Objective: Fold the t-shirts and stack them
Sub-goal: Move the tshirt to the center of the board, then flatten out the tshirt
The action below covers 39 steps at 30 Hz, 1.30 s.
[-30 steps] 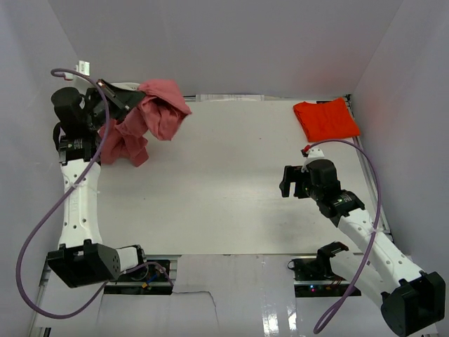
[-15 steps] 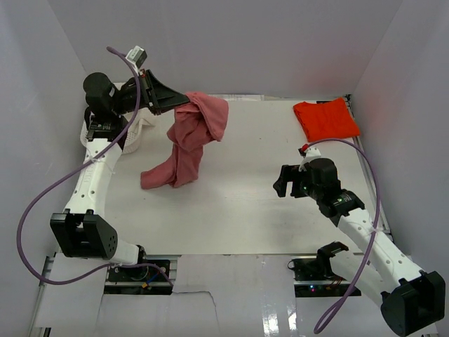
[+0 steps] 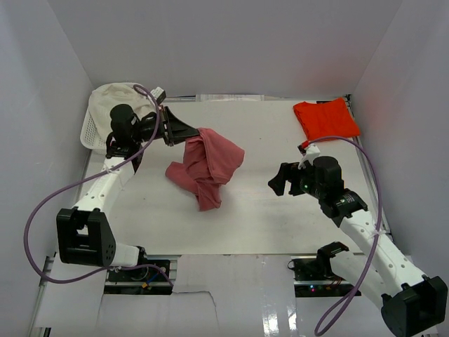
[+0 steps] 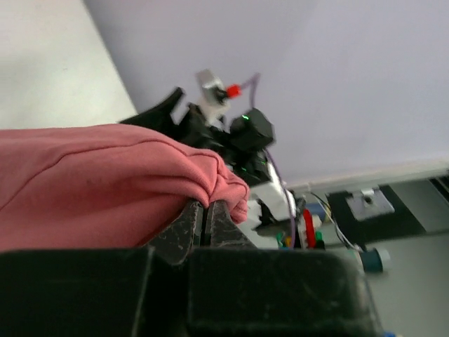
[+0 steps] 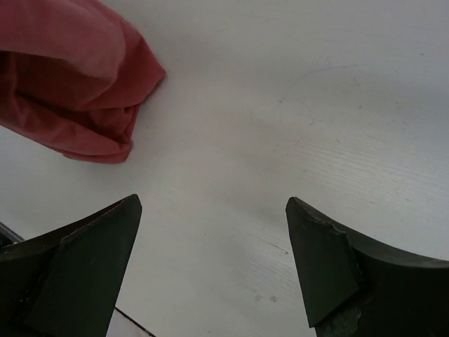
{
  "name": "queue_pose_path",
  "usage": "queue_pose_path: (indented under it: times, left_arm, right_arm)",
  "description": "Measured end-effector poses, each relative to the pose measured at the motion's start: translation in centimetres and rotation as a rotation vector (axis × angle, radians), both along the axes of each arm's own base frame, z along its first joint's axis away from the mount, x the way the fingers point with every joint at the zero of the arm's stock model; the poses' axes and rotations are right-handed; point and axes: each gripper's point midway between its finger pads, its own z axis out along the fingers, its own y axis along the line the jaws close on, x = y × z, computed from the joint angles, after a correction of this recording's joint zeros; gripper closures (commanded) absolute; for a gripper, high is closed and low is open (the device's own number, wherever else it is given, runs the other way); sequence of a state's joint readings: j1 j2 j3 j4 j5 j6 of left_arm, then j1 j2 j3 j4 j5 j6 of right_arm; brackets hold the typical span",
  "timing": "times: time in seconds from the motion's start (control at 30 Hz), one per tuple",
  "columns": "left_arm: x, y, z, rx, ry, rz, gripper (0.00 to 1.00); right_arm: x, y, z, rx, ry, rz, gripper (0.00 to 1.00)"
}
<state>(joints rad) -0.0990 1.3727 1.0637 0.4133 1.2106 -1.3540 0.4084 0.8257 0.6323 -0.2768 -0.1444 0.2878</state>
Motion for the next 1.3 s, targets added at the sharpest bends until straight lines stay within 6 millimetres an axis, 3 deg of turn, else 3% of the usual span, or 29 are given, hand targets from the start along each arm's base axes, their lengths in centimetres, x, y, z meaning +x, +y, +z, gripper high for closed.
queue_pose_path:
  times: [0.23, 0.33, 0.43, 0.47, 0.5, 0.53, 0.57, 0.6, 0.7, 0.8, 0.97, 1.07, 1.17, 1.2, 1.3]
  left_arm:
    - [2.1, -4.3, -6.2, 0.217, 0.034, 0.167, 1.00]
    - [2.9, -7.4, -7.1, 0.297, 0.007, 0.163, 1.00]
    - [4.6, -11.7, -6.6, 0.355, -0.044, 0.135, 1.00]
    - [5.0, -13.2, -6.4, 0.373, -0.068, 0.129, 0.95]
    - [5.4, -14.8, -6.2, 0.401, -0.101, 0.130, 0.76]
    - [5.4, -16.4, -5.9, 0.428, -0.136, 0.124, 0.35]
    - [5.3, -18.0, -5.6, 0.452, -0.172, 0.122, 0.15]
    - [5.0, -19.1, -5.3, 0.469, -0.195, 0.123, 0.02]
    - [3.1, -20.8, -5.7, 0.530, -0.236, 0.120, 0.02]
    - [3.4, -19.4, -7.9, 0.627, -0.219, 0.183, 0.02]
    - [5.5, -13.4, -11.7, 0.855, -0.160, 0.389, 0.02]
    - [5.8, -9.9, -10.7, 0.942, -0.172, 0.504, 0.02]
    - [5.4, -7.0, -8.4, 0.976, -0.205, 0.606, 0.02]
    - [5.1, -6.0, -7.8, 0.983, -0.214, 0.638, 0.02]
    - [4.2, -3.4, -7.5, 1.010, -0.216, 0.702, 0.02]
  right_arm:
    - [-0.9, 1.3, 1.8, 0.061, -0.040, 0.069, 0.10]
    - [-0.9, 1.3, 2.6, 0.069, -0.060, 0.069, 0.10]
    - [-0.9, 1.2, 3.4, 0.076, -0.083, 0.066, 0.10]
    - [-0.9, 1.2, 3.6, 0.078, -0.090, 0.064, 0.10]
    - [-1.0, 1.1, 3.8, 0.081, -0.099, 0.064, 0.10]
    - [-1.1, 1.1, 4.1, 0.085, -0.109, 0.065, 0.10]
    - [-1.1, 1.1, 4.3, 0.088, -0.116, 0.065, 0.10]
    - [-1.2, 1.0, 4.5, 0.092, -0.126, 0.065, 0.10]
    - [-1.5, 0.9, 5.2, 0.103, -0.150, 0.066, 0.10]
    - [-1.6, 0.9, 5.5, 0.107, -0.162, 0.070, 0.10]
    - [-1.1, 1.0, 4.5, 0.077, -0.136, 0.074, 0.10]
    - [-0.5, 1.2, 2.2, 0.024, -0.072, 0.080, 0.10]
    - [-0.1, 1.6, -1.5, -0.064, 0.046, 0.079, 0.02]
    - [-0.1, 1.6, -2.8, -0.098, 0.087, 0.080, 0.10]
    - [-0.5, 1.8, -6.0, -0.165, 0.190, 0.083, 0.14]
